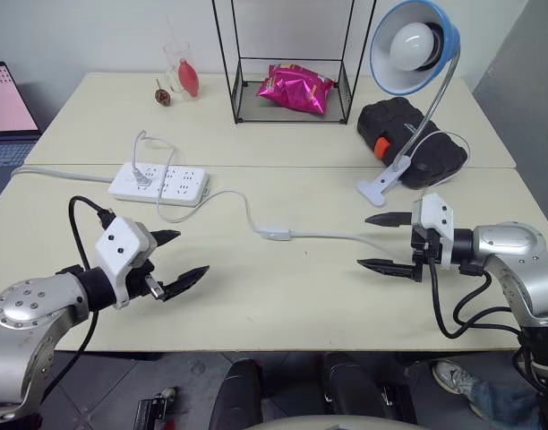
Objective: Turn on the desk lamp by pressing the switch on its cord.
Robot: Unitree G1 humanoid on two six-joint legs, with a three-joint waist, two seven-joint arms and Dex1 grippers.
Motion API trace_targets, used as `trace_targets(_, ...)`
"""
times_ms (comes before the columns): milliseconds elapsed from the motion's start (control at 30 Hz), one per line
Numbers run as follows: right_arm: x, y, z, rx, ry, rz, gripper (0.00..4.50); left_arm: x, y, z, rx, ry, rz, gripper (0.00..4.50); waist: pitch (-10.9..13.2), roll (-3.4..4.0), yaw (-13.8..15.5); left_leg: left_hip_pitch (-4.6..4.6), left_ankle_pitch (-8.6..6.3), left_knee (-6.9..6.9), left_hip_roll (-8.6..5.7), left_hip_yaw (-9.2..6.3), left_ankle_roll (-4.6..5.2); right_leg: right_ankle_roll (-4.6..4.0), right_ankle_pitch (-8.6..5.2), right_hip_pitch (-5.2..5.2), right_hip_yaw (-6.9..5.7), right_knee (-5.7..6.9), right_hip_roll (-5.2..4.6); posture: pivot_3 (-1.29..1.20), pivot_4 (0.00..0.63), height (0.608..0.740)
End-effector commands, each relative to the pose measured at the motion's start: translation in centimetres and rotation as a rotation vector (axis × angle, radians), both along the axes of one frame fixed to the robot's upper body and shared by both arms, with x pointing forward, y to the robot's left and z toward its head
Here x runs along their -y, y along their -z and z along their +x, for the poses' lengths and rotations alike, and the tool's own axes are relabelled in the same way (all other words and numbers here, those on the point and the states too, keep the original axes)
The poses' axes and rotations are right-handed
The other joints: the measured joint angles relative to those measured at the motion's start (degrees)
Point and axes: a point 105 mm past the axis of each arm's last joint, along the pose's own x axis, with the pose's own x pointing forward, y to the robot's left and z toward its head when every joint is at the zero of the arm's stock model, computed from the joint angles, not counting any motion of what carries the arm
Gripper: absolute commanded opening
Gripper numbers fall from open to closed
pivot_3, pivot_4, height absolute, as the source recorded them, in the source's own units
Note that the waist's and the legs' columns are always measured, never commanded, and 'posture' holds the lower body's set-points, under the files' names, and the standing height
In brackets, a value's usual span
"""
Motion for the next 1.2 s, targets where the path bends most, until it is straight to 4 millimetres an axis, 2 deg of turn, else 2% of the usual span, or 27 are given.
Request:
trace_targets(33, -0.1, -1.4, 0.1, 0.049, -0.009, 0.018, 4.47, 0.5, -0.8, -0.1, 0.038, 0.035, 0.002, 4.50, 0.0, 0.00, 0.0, 0.00, 0.00, 0.00, 0.00, 0.00, 0.00, 0.00, 0.00, 0.00, 0.00, 0.00, 0.00, 0.00, 0.150, 0.740)
trace_targets(167, -0.1, -1.2, 0.2, 0.040, 0.002, 0.023, 4.47, 0.2, -0.5, 0.1, 0.033, 0.020, 0.037, 4.50, 0.0, 0.00, 0.0, 0.00, 0.00, 0.00, 0.00, 0.00, 0.00, 0.00, 0.00, 0.00, -0.01, 0.00, 0.00, 0.00, 0.150, 0.740)
trace_targets(433, 0.2, -0.9, 0.7, 0.013, 0.062, 0.060, 4.47, 0.8, -0.7, -0.4, 0.062, 0.078, 0.047, 4.50, 0.0, 0.00, 0.0, 0.00, 0.00, -0.01, 0.00, 0.00, 0.00, -0.01, 0.00, 0.00, 0.00, 0.00, 0.00, 0.00, 0.150, 0.740)
trace_targets(600, 0.2, -0.6, 0.8, -0.047, 0.074, 0.043, 4.47, 0.7, -1.6, 0.1, 0.102, 0.093, 0.043, 4.50, 0.0, 0.00, 0.1, 0.00, 0.00, 0.00, 0.00, 0.00, 0.00, -0.01, -0.01, 0.00, 0.00, 0.00, 0.00, 0.00, 0.150, 0.740)
trace_targets(767, -0.5, -0.8, 1.5, -0.066, 0.065, -0.001, 4.47, 1.6, -2.1, -0.3, 0.074, 0.157, 0.000, 4.50, 0.0, 0.00, 0.0, 0.00, 0.00, 0.00, 0.00, 0.01, 0.00, 0.01, 0.01, 0.00, 0.00, 0.01, 0.00, 0.00, 0.150, 0.740)
trace_targets(1000, -3.3, -0.9, 3.3, -0.047, -0.002, -0.047, 4.47, 2.0, -2.5, -0.1, 0.070, 0.196, 0.006, 4.50, 0.0, 0.00, -0.2, 0.00, 0.00, -0.01, 0.01, 0.02, 0.00, 0.00, 0.01, -0.02, -0.02, 0.01, 0.01, 0.00, 0.150, 0.740)
trace_targets(1200, -7.3, 0.0, 5.1, -0.101, -0.053, -0.062, 4.47, 2.2, -1.6, -0.1, 0.049, 0.202, 0.039, 4.50, 0.0, 0.00, -0.4, -0.04, 0.00, -0.02, 0.02, 0.03, 0.00, 0.00, 0.02, -0.09, 0.00, 0.03, 0.02, 0.00, 0.150, 0.740)
